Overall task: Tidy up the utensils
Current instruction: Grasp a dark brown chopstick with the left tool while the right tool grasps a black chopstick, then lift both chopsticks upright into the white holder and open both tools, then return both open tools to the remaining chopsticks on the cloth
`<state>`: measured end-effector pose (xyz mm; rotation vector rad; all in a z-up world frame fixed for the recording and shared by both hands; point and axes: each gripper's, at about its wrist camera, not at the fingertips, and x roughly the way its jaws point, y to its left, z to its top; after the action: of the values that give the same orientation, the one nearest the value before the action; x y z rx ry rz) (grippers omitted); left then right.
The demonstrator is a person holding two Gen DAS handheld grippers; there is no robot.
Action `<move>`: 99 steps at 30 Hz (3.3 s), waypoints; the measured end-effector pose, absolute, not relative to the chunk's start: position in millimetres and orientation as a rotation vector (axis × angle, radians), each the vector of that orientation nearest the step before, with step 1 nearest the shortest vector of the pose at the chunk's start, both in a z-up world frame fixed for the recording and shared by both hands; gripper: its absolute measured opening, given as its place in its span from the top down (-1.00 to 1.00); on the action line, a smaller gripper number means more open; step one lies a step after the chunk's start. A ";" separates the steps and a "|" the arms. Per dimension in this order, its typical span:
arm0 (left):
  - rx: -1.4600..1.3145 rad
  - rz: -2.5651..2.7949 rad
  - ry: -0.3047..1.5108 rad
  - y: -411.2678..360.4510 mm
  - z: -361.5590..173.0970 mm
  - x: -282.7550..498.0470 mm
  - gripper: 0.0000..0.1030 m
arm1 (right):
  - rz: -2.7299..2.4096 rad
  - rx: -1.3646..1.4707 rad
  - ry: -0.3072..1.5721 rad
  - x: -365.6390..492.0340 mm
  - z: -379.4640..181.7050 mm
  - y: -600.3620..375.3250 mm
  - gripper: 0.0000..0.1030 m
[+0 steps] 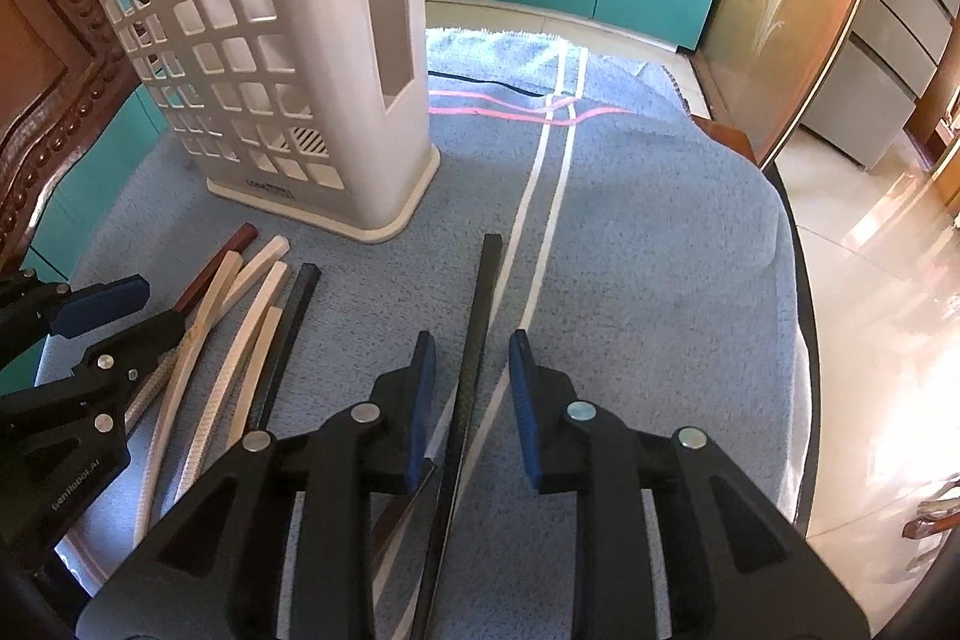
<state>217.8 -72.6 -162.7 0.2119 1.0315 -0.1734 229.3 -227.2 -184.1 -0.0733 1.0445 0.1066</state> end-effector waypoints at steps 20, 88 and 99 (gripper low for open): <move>0.069 -0.190 0.933 -56.7 -136.6 226.0 0.85 | 0.158 0.044 0.935 209.7 -145.6 -237.1 0.87; -0.126 -0.026 0.180 7.2 49.3 189.7 0.67 | 0.243 0.176 0.288 114.7 45.4 -277.8 0.17; -0.047 -0.143 0.459 -10.8 -35.5 167.5 0.66 | 0.261 0.206 1.128 146.3 -157.1 -232.1 0.17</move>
<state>167.5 -10.8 -35.5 -0.0465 0.4593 -0.1431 146.3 -232.1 -157.1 0.2064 1.1279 0.2615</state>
